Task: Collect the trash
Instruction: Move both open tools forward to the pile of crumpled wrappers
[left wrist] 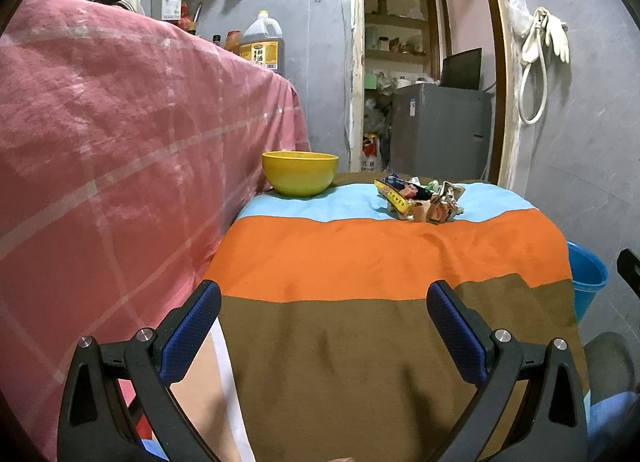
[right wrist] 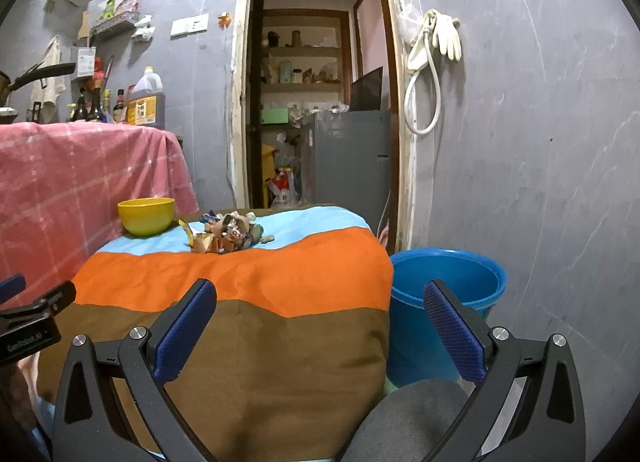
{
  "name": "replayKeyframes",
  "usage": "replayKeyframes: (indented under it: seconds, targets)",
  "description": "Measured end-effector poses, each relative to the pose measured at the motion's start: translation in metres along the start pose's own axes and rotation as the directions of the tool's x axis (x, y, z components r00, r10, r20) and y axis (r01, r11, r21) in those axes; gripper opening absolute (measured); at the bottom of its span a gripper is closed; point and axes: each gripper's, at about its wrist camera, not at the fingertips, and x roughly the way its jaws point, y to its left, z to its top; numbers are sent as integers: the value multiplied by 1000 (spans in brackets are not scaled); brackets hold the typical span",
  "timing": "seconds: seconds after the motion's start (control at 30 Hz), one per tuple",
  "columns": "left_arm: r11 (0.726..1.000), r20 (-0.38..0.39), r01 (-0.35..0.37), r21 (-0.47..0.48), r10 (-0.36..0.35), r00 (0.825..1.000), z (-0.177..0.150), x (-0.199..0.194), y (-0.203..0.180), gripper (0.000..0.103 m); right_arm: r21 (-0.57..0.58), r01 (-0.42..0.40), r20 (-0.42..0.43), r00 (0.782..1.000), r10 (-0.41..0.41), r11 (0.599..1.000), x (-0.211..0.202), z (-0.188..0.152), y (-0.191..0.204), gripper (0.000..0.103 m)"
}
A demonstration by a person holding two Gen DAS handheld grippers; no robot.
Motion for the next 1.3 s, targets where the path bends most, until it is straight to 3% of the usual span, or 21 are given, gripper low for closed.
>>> replayKeyframes:
  seconds: [0.2, 0.57, 1.3]
  targets:
    - [1000, -37, -7, 13, 7, 999, 16, 9, -1, 101, 60, -8, -52, 999, 11, 998, 9, 10, -8, 103]
    - [999, -92, -47, -10, 46, 995, 47, 33, 2, 101, 114, -70, -55, 996, 77, 991, 37, 41, -16, 103]
    - [995, -56, -85, 49, 88, 995, 107, 123, -17, 101, 18, -167, 87, 982, 165, 986, 141, 104, -4, 103]
